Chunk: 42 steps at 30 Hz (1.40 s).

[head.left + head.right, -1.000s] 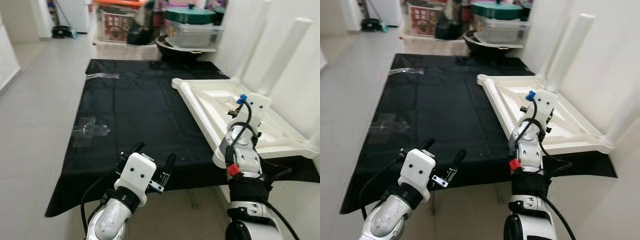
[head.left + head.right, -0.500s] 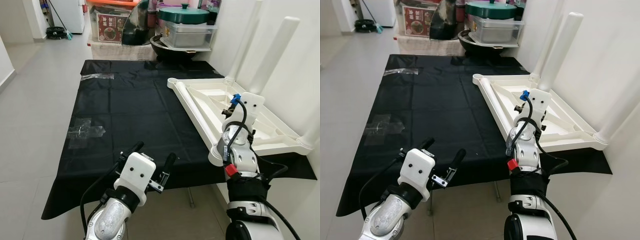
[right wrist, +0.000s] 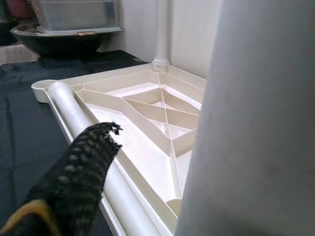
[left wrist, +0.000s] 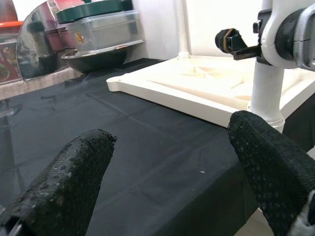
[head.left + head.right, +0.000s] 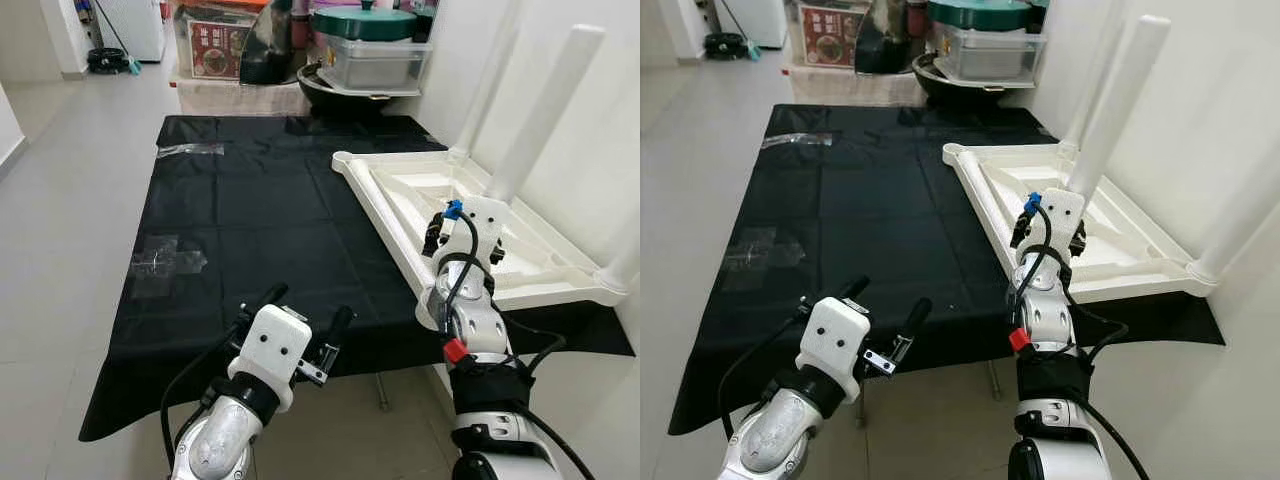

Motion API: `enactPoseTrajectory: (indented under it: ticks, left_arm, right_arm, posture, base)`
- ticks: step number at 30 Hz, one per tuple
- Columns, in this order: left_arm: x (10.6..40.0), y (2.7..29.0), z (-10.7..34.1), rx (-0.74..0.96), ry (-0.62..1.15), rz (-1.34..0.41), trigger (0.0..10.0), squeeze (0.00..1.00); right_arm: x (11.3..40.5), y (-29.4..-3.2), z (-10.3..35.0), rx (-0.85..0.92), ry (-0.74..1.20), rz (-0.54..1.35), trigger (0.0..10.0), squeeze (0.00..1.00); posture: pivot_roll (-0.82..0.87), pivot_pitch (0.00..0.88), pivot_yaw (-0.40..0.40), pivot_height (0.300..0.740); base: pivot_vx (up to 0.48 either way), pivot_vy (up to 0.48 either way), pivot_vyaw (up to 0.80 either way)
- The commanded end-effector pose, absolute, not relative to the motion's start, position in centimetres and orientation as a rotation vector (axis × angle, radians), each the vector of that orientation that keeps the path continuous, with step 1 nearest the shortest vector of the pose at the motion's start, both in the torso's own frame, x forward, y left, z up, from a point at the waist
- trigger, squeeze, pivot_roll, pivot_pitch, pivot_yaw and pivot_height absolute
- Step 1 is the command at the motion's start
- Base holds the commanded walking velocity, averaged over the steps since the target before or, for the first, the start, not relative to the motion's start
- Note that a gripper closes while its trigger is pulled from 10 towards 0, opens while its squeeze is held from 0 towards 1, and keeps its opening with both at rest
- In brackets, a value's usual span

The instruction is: Building children table

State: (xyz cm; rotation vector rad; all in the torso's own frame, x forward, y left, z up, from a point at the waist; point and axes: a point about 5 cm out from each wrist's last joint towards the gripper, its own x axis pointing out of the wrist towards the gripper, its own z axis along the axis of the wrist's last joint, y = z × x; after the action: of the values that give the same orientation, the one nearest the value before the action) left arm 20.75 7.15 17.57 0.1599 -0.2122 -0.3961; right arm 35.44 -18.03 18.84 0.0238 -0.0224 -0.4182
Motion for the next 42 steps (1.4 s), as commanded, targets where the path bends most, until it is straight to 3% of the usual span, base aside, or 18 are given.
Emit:
enactPoseTrajectory:
  ticks: [1,18,21,24,26,30,34,38,40,42]
  left_arm:
    - [20.7,7.1,17.3,0.166,-0.202,-0.398,10.0,0.00]
    - [20.6,7.1,17.1,0.161,-0.193,-0.401,10.0,0.00]
    - [20.5,7.1,17.0,0.156,-0.188,-0.402,10.0,0.00]
    - [20.4,7.1,17.0,0.156,-0.186,-0.404,10.0,0.00]
    - [20.4,7.2,17.0,0.159,-0.184,-0.401,10.0,0.00]
    - [20.4,7.3,17.0,0.159,-0.185,-0.396,10.0,0.00]
    - [20.4,7.4,17.1,0.162,-0.187,-0.385,10.0,0.00]
    - [20.2,7.4,17.1,0.162,-0.185,-0.387,10.0,0.00]
    - [20.2,7.4,17.1,0.164,-0.187,-0.386,10.0,0.00]
    - [20.2,7.4,17.1,0.164,-0.187,-0.386,10.0,0.00]
  right_arm:
    - [34.8,-17.9,18.4,-0.006,-0.014,-0.402,10.0,0.00]
    - [27.5,-19.9,14.5,-0.180,0.037,-0.268,10.0,0.00]
    - [26.8,-19.1,15.0,-0.213,-0.007,-0.177,10.0,0.00]
    - [26.9,-18.3,15.4,-0.212,-0.041,-0.122,10.0,0.00]
    - [27.5,-15.4,16.9,-0.152,-0.133,0.049,10.0,0.00]
    - [27.5,-14.4,17.4,-0.118,-0.154,0.113,10.0,0.00]
    - [28.6,-11.7,18.4,-0.053,-0.181,0.252,10.0,0.00]
    - [30.4,-10.5,18.9,-0.033,-0.176,0.264,10.0,0.00]
    - [32.8,-9.8,19.1,-0.069,-0.155,0.242,10.0,0.00]
    - [32.8,-9.8,19.1,-0.069,-0.155,0.242,10.0,0.00]
  posture:
    - [0.12,0.039,-0.103,0.740]
    - [0.11,0.032,-0.102,0.740]
    - [0.11,0.030,-0.096,0.740]
    - [0.11,0.029,-0.098,0.740]
    - [0.12,0.028,-0.099,0.740]
    - [0.12,0.028,-0.102,0.740]
    - [0.13,0.028,-0.107,0.740]
    - [0.13,0.029,-0.104,0.740]
    - [0.14,0.033,-0.109,0.740]
    - [0.14,0.033,-0.109,0.740]
  base:
    - [0.000,0.000,0.00]
    - [0.000,0.000,0.00]
    - [0.000,0.000,0.00]
    - [0.000,0.000,0.00]
    - [0.000,0.000,0.00]
    - [0.000,0.000,0.00]
    - [0.000,0.000,0.00]
    - [0.000,0.000,0.00]
    - [0.000,0.000,0.00]
    - [0.000,0.000,0.00]
